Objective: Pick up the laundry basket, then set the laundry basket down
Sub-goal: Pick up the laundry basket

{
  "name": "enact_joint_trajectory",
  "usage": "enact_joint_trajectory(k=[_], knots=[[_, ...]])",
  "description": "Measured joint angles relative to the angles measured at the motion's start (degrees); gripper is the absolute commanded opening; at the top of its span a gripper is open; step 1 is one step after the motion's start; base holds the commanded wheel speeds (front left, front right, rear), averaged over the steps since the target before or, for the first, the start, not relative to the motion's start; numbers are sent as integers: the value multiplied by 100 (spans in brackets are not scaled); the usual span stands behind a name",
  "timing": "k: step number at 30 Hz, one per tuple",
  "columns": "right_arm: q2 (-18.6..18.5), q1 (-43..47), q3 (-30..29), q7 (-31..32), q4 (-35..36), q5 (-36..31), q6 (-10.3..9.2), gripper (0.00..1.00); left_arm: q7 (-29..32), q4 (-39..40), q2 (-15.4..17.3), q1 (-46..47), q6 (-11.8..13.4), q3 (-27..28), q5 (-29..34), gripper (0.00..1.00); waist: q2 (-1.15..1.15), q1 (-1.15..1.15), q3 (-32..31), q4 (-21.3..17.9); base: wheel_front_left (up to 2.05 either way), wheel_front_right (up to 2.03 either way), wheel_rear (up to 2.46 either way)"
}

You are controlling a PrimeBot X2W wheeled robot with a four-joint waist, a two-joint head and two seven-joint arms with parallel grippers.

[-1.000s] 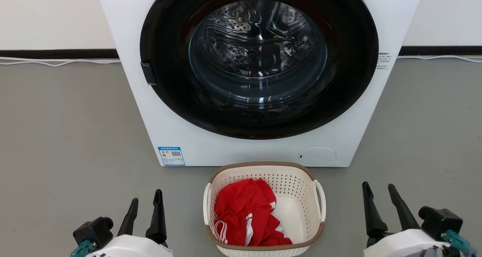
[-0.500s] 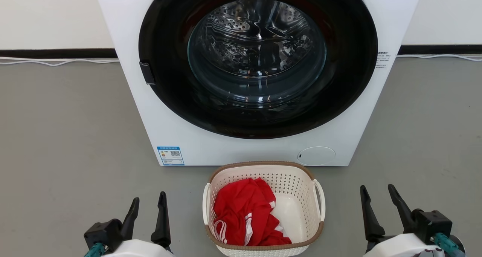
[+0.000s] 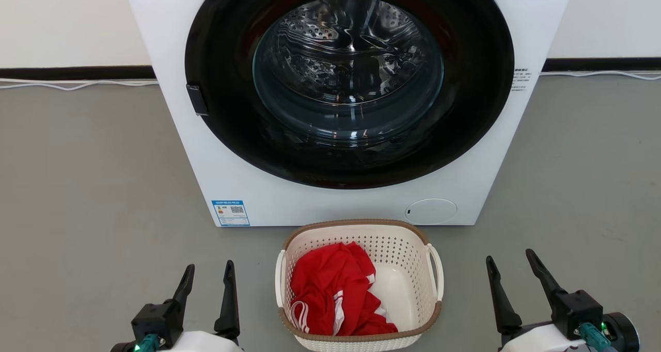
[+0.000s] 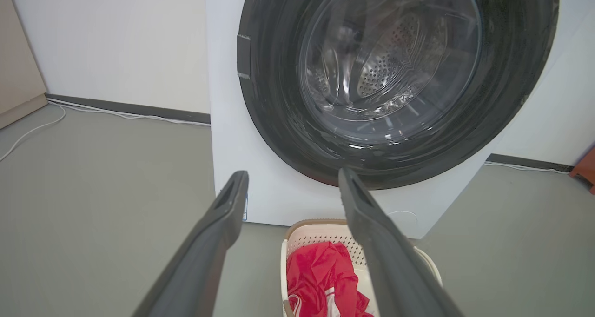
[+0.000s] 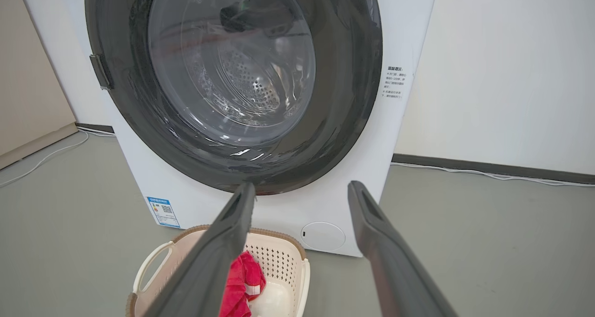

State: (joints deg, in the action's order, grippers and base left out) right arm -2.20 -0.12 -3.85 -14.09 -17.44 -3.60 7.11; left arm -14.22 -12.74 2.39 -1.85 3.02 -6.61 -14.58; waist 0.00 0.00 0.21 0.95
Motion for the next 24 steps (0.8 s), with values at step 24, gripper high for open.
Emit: enact_joint_trajectory(k=[24], knots=[[-12, -101, -130, -12, -215, 19, 2, 100, -18, -41, 7, 23, -2, -69, 54, 100, 0, 0, 295, -2, 0, 0, 0]])
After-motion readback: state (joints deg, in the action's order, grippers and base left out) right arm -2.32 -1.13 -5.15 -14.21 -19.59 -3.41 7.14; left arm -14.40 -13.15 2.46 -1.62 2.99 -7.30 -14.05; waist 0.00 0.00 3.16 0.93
